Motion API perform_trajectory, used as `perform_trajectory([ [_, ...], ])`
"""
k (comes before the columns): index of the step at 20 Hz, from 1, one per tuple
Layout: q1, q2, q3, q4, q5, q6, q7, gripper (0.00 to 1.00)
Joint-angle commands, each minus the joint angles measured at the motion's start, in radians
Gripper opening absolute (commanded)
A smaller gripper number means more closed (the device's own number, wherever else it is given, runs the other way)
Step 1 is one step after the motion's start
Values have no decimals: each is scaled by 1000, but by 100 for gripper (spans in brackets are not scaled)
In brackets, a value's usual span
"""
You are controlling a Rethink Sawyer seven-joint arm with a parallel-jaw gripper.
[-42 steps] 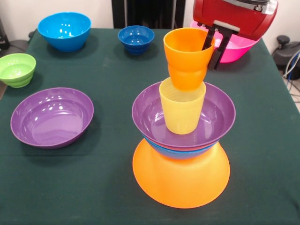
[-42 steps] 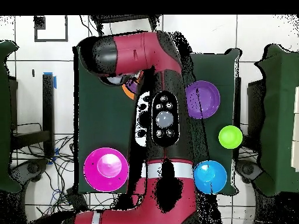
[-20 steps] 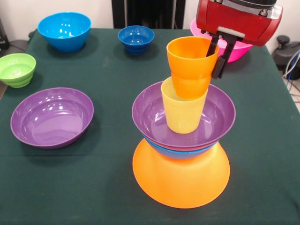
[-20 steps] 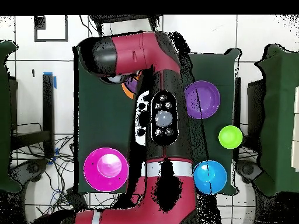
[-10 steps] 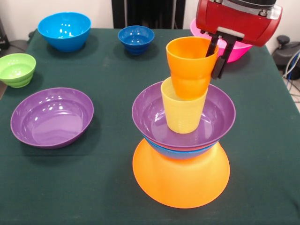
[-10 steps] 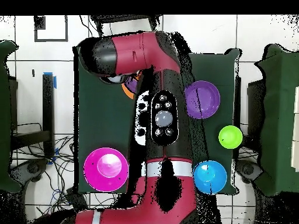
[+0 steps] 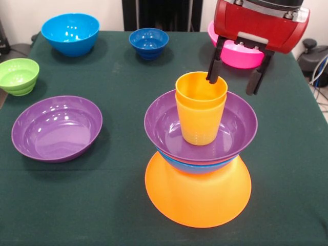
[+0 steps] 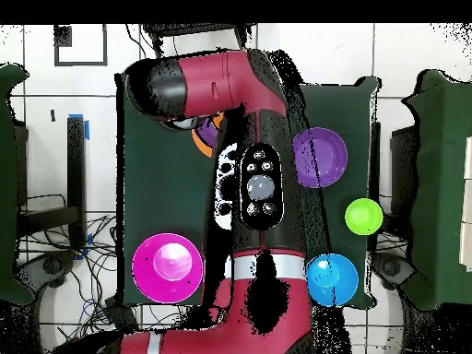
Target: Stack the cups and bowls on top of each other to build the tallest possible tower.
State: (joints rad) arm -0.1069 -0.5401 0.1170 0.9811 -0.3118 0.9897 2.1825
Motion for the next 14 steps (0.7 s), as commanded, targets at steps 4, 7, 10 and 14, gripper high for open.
perform_trajectory([
  [4,-2,41,49,94,-84,-30,-210,100],
  [7,-6,26,51,105,-73,-19,-212,100],
  [10,-14,-1,58,137,-54,-16,-214,100],
  [14,-42,-28,86,198,-28,-39,-244,100],
])
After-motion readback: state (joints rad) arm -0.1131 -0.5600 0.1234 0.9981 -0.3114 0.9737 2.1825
